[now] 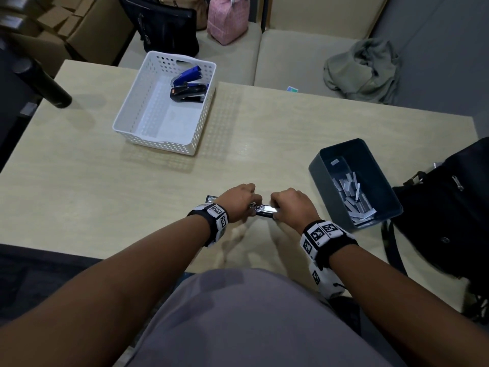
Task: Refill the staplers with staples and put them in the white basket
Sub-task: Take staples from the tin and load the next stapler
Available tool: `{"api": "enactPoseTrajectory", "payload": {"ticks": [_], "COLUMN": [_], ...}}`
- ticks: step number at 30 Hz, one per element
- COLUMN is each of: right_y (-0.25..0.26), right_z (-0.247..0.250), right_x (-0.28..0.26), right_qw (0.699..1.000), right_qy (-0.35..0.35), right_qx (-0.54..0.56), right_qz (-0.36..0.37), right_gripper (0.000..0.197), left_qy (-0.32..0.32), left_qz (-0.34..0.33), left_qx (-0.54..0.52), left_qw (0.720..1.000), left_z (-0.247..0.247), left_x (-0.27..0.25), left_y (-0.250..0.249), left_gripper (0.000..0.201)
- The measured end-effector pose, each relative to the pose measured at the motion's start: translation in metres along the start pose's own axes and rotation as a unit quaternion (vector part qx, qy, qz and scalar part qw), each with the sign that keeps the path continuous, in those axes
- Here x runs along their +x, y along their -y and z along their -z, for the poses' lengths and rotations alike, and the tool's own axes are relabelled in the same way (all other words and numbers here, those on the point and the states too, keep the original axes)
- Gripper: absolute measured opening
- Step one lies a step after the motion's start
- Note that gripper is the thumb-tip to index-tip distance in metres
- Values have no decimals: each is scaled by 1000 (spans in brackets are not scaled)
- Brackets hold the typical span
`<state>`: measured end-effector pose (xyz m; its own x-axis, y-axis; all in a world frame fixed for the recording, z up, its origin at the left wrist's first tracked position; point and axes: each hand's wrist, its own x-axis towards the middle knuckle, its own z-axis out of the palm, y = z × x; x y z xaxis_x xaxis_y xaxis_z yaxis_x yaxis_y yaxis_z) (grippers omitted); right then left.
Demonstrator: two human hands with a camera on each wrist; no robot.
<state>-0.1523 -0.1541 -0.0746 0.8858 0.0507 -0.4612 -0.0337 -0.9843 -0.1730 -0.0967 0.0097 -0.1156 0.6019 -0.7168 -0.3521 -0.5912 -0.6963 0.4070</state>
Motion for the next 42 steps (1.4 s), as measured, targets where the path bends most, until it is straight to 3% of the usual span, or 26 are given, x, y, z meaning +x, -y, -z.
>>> {"api": "enactPoseTrajectory", "payload": {"ticks": [9, 16, 27, 33, 38, 42], "right_y": [-1, -9, -17, -25, -23, -17], "right_z": [0, 7, 3, -1, 4, 5], "right_x": [2, 8, 12, 21, 23, 16], "right_qw": [999, 997, 991, 975, 978, 993], "right_qy": [-6, 19, 19, 60, 60, 37], "right_qx": [-28, 73, 132, 212, 198, 104], "right_qz": [27, 5, 15, -23, -10, 34], "right_gripper": [23, 24, 15, 14, 19, 28], "left_qy": [-1, 0, -8, 0, 7, 4], "left_qz": [3, 7, -3, -11, -15, -17], "left_qx": [17, 28, 49, 42, 44, 45], "left_qw": [1000, 1000, 999, 999, 999, 999], "left_z": [1, 0, -3, 0, 1, 0], "left_x": [1, 2, 1, 3, 4, 4], "left_y": [-4, -6, -5, -5, -4, -3], "left_gripper": [27, 27, 23, 22, 20, 19]}}
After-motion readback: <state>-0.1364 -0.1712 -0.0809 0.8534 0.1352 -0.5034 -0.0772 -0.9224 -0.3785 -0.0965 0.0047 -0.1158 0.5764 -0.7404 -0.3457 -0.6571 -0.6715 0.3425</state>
